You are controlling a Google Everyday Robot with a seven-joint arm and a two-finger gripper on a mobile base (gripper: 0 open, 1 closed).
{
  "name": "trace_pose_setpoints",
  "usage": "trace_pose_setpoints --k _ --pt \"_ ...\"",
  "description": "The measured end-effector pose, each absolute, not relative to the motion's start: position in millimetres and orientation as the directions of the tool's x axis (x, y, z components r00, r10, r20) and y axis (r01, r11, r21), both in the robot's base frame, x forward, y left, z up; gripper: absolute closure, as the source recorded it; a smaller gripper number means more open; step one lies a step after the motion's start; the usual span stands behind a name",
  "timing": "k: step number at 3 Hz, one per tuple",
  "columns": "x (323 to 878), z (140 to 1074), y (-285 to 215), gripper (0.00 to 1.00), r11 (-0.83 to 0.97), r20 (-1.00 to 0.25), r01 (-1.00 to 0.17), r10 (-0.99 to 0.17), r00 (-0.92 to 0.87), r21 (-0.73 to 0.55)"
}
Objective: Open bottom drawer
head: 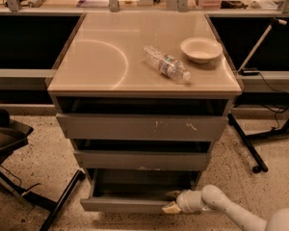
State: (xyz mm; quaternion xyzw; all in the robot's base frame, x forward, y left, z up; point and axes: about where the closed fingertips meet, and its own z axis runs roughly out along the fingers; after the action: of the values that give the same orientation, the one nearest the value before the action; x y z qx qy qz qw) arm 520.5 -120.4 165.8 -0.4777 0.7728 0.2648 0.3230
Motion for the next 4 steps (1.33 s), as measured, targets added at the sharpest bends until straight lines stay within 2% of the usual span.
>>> trace_pose_setpoints --k 4 --pt "497 167 -120 1.00 0.386 -0.732 -0.919 -0.603 -0.318 0.082"
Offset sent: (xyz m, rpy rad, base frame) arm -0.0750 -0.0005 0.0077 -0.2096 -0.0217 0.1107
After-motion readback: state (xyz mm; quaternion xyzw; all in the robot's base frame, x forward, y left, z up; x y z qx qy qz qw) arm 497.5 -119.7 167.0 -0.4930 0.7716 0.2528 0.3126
